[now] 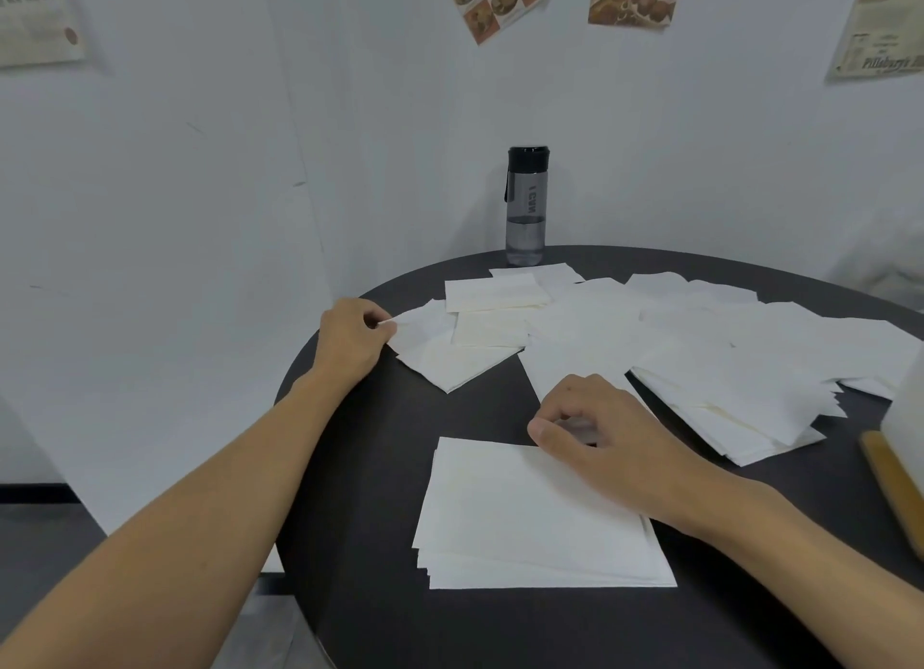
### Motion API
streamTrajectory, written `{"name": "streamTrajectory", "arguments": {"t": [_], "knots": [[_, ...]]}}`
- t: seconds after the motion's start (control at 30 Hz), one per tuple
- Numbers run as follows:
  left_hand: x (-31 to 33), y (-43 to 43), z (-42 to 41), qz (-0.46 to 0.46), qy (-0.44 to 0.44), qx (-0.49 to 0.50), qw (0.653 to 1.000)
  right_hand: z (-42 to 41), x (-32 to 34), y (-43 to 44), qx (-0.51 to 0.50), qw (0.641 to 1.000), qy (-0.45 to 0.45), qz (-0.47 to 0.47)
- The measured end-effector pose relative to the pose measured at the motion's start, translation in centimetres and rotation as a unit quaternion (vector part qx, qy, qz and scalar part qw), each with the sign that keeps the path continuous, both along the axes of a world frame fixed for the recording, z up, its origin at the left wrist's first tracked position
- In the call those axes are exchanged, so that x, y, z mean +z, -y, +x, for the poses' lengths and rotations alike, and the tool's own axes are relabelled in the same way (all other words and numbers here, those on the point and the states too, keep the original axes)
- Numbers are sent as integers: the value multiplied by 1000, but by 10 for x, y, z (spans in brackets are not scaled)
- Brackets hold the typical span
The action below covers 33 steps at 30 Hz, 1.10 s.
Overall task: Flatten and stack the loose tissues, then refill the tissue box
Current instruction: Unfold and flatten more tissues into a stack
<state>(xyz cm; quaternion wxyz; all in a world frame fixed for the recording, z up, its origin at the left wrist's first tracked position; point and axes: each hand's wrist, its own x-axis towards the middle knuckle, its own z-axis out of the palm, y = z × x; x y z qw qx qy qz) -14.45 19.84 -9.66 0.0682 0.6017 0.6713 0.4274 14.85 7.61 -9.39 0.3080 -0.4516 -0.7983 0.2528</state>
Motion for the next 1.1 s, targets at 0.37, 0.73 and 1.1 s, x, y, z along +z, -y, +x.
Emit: {"name": "streamTrajectory", "arguments": {"t": [0.37,0.73,1.1], "knots": [[31,32,6,235,60,-6,970,-1,1,1,-8,1000,5,9],[105,76,35,348,38,-101,931,5,8,-5,-90,989,-95,68],[97,113,93,227,151,-241,931,25,38,-2,-138,947,-286,53]]}}
